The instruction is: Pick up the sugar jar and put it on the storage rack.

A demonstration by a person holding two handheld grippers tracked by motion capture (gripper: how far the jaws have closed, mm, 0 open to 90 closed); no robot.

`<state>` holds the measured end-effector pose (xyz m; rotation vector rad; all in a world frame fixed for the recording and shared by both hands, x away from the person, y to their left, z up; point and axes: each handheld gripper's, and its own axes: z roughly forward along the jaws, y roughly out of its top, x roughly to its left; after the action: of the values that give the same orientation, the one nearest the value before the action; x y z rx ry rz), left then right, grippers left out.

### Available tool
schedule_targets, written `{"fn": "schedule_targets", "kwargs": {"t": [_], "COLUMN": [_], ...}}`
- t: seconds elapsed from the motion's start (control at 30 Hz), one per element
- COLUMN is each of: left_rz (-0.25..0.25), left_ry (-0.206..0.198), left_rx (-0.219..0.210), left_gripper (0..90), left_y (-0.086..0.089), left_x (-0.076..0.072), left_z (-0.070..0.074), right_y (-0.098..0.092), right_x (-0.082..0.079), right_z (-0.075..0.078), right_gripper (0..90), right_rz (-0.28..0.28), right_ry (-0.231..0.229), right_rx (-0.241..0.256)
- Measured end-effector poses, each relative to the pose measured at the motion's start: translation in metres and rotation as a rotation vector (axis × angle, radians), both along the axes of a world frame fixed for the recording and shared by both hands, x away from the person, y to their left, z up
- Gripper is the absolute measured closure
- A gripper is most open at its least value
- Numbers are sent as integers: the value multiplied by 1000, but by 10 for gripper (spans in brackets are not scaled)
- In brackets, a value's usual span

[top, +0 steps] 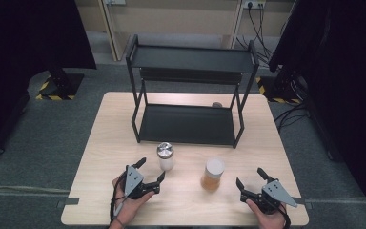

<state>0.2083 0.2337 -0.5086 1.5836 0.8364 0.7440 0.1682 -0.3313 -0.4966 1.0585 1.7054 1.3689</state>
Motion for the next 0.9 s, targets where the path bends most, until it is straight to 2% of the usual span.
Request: {"fn": "schedule_targets", "kwargs": {"t": [0.2,0.43,0.9], "left_rz": [-1,-13,-20], "left_ry": [1,-21,-24], "left_rx": [-21,-32,-28], "left_gripper": [123,126,165], "left_y": [1,-5,-18], "left_x": [5,18,39], "left_z": [-1,4,7], "right_y": [0,1,0], "right_x": [0,0,0], "right_z": [0,0,0], "right_gripper": [90,90,89], "right_rz": [-4,-9,-8], "right_ry": [1,3,5], "right_rx": [8,5,7]}}
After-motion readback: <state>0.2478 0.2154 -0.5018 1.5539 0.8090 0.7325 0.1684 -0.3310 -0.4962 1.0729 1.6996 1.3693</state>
